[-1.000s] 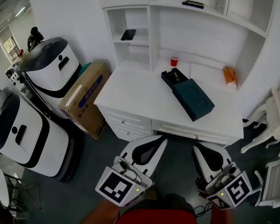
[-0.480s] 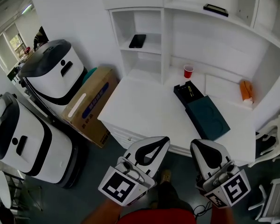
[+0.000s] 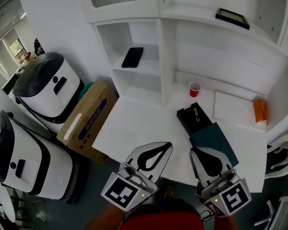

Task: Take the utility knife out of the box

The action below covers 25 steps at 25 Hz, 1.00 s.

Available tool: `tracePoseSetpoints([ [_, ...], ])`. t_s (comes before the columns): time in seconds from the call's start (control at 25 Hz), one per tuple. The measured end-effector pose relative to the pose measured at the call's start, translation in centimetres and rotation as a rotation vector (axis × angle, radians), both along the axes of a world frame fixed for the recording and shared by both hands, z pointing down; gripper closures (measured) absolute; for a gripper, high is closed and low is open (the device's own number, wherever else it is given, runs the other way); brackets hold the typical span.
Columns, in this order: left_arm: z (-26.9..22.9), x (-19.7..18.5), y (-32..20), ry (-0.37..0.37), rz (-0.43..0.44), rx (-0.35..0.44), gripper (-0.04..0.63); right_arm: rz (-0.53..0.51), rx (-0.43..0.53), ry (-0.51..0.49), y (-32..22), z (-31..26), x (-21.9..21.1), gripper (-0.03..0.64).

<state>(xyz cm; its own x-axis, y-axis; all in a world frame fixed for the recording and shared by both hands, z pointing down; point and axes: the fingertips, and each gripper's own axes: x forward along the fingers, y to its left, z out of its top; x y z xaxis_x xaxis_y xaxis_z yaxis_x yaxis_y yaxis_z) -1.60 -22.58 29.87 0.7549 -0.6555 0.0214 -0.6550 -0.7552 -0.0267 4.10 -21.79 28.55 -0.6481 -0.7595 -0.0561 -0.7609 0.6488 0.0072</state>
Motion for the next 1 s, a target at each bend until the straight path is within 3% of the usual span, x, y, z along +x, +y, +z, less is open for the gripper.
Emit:
tracePoseSetpoints([
  [0.32,1.4,1.1,-7.2,0.001,0.011,-0.006,0.58,0.082,-0.059,0.045,-8.3,1.2,1.8,0.609],
  [0.48,2.2,1.7,-10.2,0.017,0.051,-0.011,0.58,0.146,-0.138,0.099,-12.8,3.5,2.8,0.607],
  [0.76,3.6,2.1,-14.5,0.026,0.116,-0.011,0.578,0.226,-0.429,0.203,-20.0,11.3,5.3,0.584],
  [1.0,4.2,2.0,-16.8,0.036,0.159,-0.024,0.58,0.231,-0.74,0.394,-23.5,18.7,6.7,0.541],
])
